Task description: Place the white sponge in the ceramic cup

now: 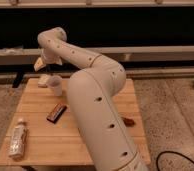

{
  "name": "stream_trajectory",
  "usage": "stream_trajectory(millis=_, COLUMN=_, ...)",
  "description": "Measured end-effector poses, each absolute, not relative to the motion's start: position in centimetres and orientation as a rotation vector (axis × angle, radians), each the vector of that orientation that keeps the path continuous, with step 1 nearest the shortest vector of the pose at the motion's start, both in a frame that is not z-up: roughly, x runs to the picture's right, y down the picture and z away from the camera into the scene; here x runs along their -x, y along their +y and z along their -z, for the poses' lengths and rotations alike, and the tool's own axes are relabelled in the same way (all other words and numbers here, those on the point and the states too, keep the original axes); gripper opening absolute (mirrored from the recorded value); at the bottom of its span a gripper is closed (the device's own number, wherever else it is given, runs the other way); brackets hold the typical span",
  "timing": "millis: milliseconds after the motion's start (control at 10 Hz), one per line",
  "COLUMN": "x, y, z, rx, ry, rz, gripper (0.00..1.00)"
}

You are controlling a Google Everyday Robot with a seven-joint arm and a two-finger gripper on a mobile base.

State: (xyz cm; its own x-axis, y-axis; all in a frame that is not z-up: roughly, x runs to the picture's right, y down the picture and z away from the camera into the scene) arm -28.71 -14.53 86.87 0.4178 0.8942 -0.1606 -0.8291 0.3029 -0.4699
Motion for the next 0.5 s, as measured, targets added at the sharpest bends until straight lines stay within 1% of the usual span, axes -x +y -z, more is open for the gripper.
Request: stream_trajectory(millis=500, x=29.06, y=-14.09, z=-86.67, rx=0.523, ry=-0.146, rz=-1.132, gripper=0.86)
